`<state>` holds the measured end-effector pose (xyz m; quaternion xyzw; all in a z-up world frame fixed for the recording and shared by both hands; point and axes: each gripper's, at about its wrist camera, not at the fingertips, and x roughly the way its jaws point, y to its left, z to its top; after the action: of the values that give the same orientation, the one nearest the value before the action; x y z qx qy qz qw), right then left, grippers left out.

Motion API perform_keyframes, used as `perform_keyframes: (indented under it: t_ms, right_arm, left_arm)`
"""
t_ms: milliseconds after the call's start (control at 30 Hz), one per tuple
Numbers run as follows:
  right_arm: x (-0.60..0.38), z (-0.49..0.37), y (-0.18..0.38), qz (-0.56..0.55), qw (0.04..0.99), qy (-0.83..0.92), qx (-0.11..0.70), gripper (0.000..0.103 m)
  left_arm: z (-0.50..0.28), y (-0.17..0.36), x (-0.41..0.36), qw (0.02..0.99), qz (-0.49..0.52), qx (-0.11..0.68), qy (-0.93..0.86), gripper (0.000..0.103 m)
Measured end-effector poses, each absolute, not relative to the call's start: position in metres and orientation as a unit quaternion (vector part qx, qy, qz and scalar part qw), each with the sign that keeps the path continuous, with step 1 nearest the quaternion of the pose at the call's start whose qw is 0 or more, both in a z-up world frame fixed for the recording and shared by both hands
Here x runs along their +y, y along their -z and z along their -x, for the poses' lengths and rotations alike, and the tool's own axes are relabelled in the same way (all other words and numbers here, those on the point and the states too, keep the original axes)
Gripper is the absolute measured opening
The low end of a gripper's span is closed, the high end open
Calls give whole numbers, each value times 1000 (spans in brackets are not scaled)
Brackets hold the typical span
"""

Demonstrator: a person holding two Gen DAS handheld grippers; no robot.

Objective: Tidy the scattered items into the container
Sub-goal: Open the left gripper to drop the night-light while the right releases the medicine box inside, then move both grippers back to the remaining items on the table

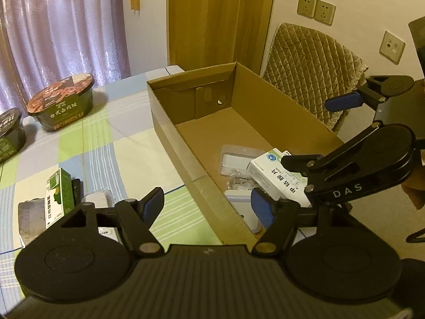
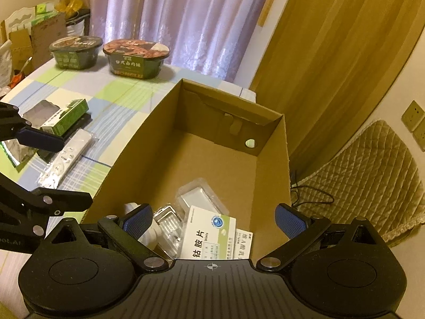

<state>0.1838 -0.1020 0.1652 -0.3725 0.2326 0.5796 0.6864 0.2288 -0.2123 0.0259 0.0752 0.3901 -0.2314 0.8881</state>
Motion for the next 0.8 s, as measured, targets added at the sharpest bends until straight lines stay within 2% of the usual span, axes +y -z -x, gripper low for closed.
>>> perform_keyframes:
  t_ms: [500,800]
  right_arm:
    - [-106,-164,-177,381,681,-586,219,103]
    - [-112,-132,-196,372,666,-614,203,103]
  left_arm:
    - [-216,-34,-186,894,-69,386,218,68]
    - [-179,-24,-118,897,-72,402,171,73]
